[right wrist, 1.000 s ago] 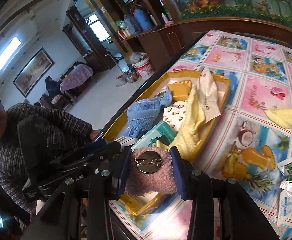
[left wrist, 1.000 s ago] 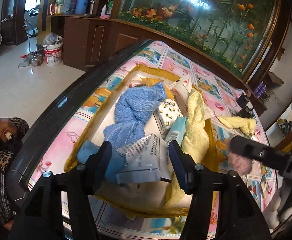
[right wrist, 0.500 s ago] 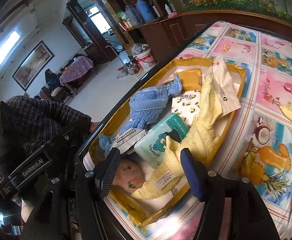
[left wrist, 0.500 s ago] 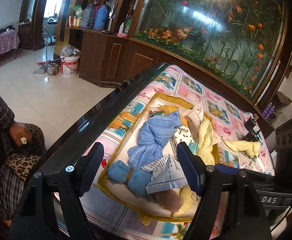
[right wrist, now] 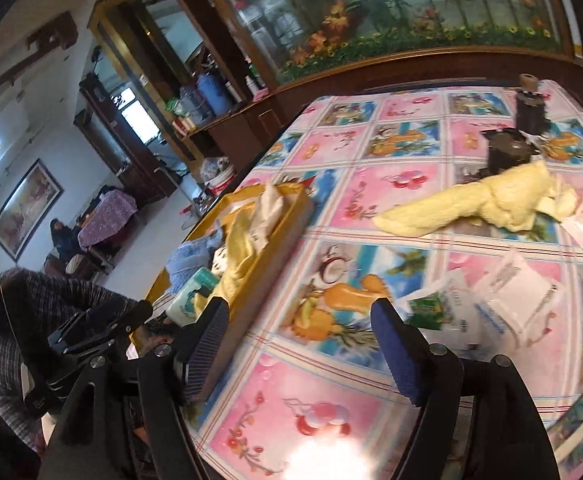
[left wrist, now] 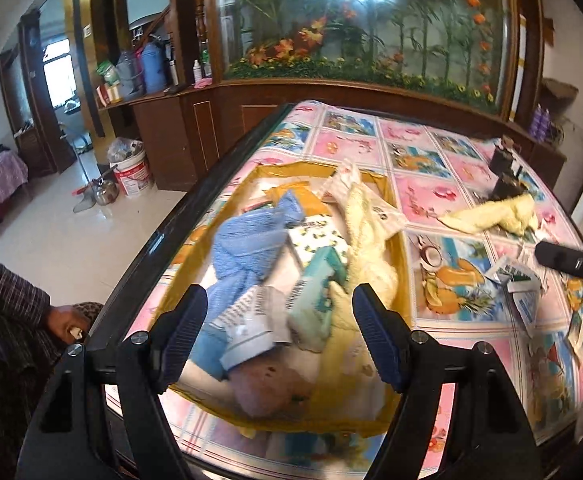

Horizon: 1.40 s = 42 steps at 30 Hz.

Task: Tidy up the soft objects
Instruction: 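Grasp the green-printed packet with the left tool while the right tool grasps the clear sachet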

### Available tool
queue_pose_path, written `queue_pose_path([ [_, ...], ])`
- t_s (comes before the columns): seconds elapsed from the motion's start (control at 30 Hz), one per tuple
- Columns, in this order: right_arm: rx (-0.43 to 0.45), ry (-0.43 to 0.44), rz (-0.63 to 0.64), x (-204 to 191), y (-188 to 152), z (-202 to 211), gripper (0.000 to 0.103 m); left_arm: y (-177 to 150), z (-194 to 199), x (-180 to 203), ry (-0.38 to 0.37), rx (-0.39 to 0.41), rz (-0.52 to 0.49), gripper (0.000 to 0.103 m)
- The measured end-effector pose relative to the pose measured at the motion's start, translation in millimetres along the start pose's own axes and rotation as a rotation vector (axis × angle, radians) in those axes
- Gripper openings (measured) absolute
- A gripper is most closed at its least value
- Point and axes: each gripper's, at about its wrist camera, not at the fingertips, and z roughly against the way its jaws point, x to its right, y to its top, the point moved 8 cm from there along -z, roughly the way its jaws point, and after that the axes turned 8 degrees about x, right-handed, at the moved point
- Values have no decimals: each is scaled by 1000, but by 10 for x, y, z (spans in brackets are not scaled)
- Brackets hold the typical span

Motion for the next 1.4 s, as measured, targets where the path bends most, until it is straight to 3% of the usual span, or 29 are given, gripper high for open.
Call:
queue_pose_path([
  [0.27, 159, -150, -91, 907, 333, 722, 77, 57, 89, 471, -26, 4, -108, 75],
  [0.5, 219, -253, -138, 1466, 341, 1128, 81, 37, 78, 791, -55, -20, -164, 75],
  [0.57, 220, -270, -156, 1594, 304, 1153, 81, 11, 46, 884, -104, -49, -154, 75],
  [0.67, 210, -288, -194, 1784, 195, 1193, 81, -47, -8, 1067, -252, -131, -76, 75],
  [0.77, 192, -297, -221, 1891, 92, 1179, 81, -144, -60, 1288, -338, -190, -43, 75],
  [0.93, 154, -297, -237, 1963, -84, 1116, 81, -258, -124, 1635, -392, -232, -68, 75],
  [1.17, 137, -296, -269, 2013, -182, 1046, 81, -238, -268, 2117, -491, -231, -117, 75],
  [1.3, 123, -295, -270, 1980, -246, 1032, 81, -112, -361, 2431, -560, -204, -90, 75],
  [1.4, 114, -302, -266, 1979, -283, 1025, 81, -52, -490, 2636, -545, -174, -129, 84],
])
